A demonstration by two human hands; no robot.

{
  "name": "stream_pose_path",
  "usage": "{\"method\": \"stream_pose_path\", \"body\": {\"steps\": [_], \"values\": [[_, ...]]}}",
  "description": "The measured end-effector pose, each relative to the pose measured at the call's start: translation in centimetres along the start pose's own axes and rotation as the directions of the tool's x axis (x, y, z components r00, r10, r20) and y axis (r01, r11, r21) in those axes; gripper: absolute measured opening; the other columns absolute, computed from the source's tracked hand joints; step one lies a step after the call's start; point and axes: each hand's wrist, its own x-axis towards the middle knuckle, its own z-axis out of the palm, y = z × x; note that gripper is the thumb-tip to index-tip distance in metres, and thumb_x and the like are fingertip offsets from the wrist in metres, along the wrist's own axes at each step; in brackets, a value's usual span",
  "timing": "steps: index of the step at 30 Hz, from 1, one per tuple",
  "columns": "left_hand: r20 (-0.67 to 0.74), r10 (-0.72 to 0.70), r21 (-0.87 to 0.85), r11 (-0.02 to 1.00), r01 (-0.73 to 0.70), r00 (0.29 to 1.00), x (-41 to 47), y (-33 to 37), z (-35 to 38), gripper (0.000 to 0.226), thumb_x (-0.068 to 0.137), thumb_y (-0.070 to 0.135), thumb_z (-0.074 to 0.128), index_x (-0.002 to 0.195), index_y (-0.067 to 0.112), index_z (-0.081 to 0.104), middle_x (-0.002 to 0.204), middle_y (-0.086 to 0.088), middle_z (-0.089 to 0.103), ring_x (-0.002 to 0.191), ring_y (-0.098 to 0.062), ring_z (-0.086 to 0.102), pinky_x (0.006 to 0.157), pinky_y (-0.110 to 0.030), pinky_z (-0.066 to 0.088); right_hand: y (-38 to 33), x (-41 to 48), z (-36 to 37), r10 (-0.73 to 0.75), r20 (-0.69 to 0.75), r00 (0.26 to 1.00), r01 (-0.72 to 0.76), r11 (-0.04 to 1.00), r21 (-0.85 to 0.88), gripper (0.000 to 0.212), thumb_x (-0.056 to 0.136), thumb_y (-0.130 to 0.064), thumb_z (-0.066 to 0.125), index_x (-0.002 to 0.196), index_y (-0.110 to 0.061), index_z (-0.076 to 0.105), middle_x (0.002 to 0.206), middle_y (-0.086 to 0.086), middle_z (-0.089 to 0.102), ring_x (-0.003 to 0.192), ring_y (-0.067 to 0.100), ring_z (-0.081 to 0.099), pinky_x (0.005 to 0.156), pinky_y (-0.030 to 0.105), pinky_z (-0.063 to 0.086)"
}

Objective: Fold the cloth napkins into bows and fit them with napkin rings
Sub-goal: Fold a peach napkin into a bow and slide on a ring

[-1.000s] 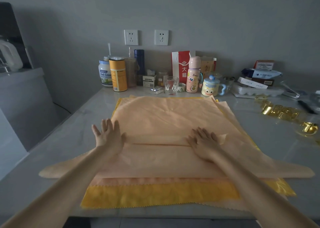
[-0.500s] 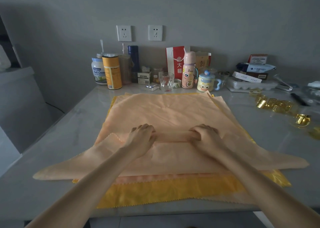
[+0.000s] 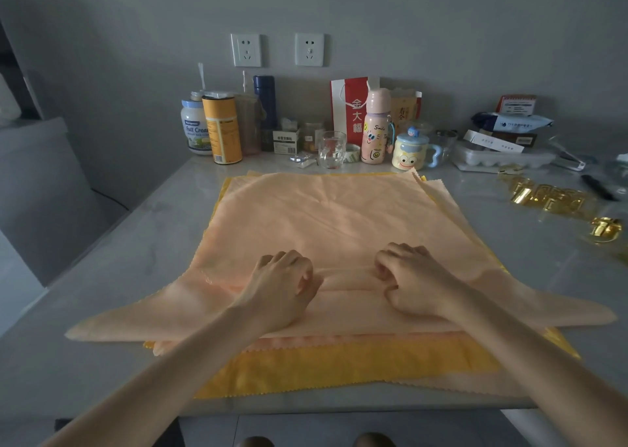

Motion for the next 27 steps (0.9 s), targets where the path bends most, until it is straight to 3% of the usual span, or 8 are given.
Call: {"method": "stream_pose_path", "body": {"steps": [1,4,7,10,13,21,24,27], "values": [[0.016,-0.028,-0.011,1.0,0.028,0.999,0.1,0.1,0.0,0.031,0.098,0.041,0.038,0.102,0.019,0.06,0.112,0.006,0.055,0.105,-0.015,0.051,0.096,-0.028,0.033,-0.4,0.0,-0.1,0.023,0.02,1.0,-0.023,0.999,0.026,0.003,0.086,-0.02,0.047,0.087,-0.022,0.045,0.101,-0.005,0.046,0.102,0.016,0.044,0.091,0.029,0.028],[0.04,-0.116,-0.005,0.993,0.117,0.992,0.9,0.4,0.4,0.025,0.098,0.034,0.04,0.104,0.016,0.056,0.113,0.001,0.054,0.108,-0.021,0.05,0.093,-0.031,0.034,-2.0,1.0,-0.1,0.079,-0.108,0.991,-0.074,0.996,0.049,0.013,0.095,-0.025,0.041,0.087,-0.016,0.046,0.105,0.003,0.052,0.1,0.022,0.051,0.083,0.031,0.032],[0.046,-0.133,0.022,0.991,0.132,0.99,1.3,1.0,1.2,0.031,0.096,0.027,0.039,0.125,0.018,0.044,0.132,0.001,0.047,0.127,-0.019,0.039,0.104,-0.033,0.025,-3.8,2.9,1.1,0.072,-0.136,0.988,-0.052,0.988,0.146,0.029,0.099,-0.025,0.038,0.12,-0.01,0.049,0.126,0.01,0.053,0.112,0.028,0.052,0.088,0.032,0.038],[0.125,-0.133,0.077,0.989,0.124,0.983,1.6,1.1,1.7,0.045,0.101,0.03,0.027,0.146,0.022,0.024,0.154,0.005,0.023,0.143,-0.011,0.016,0.115,-0.038,0.01,-4.9,3.9,2.8,0.06,-0.013,0.998,-0.058,0.991,0.124,0.047,0.101,-0.039,0.027,0.14,-0.014,0.037,0.151,0.008,0.032,0.138,0.021,0.028,0.112,0.034,0.022],[0.245,-0.171,0.092,0.984,0.153,0.954,1.7,0.5,1.7,0.049,0.102,0.034,0.018,0.15,0.023,0.015,0.159,0.005,0.006,0.145,-0.012,0.004,0.117,-0.041,0.003,-4.7,3.8,3.4,0.109,0.067,0.992,-0.115,0.99,0.087,0.056,0.1,-0.049,0.017,0.149,-0.022,0.02,0.159,0.001,0.009,0.145,0.015,0.005,0.116,0.039,0.002],[0.275,-0.175,0.07,0.984,0.162,0.945,1.6,0.1,1.9,0.05,0.102,0.034,0.018,0.15,0.024,0.011,0.159,0.003,0.001,0.146,-0.012,-0.001,0.118,-0.041,-0.001,0.7,1.1,2.7,0.203,0.148,0.968,-0.217,0.972,0.087,0.057,0.099,-0.05,0.014,0.151,-0.028,0.01,0.159,-0.007,-0.001,0.145,0.009,-0.005,0.117,0.033,-0.003],[0.25,-0.147,-0.022,0.987,0.157,0.957,1.6,-0.3,1.9,0.048,0.101,0.03,0.022,0.148,0.023,0.021,0.159,0.003,0.009,0.146,-0.012,0.003,0.118,-0.039,0.0,2.4,0.0,2.4,0.221,0.142,0.965,-0.237,0.965,0.109,0.055,0.099,-0.048,0.017,0.15,-0.026,0.014,0.159,-0.006,0.004,0.145,0.009,-0.001,0.117,0.032,-0.001],[0.189,-0.111,-0.192,0.97,0.147,0.976,1.2,-0.8,1.4,0.047,0.091,0.032,0.03,0.134,0.021,0.045,0.147,0.003,0.036,0.142,-0.015,0.021,0.116,-0.036,0.01,2.1,-0.5,1.9,0.148,-0.021,0.989,-0.142,0.976,0.163,0.044,0.1,-0.038,0.034,0.138,-0.018,0.044,0.146,-0.001,0.04,0.136,0.017,0.033,0.113,0.031,0.02]]}}
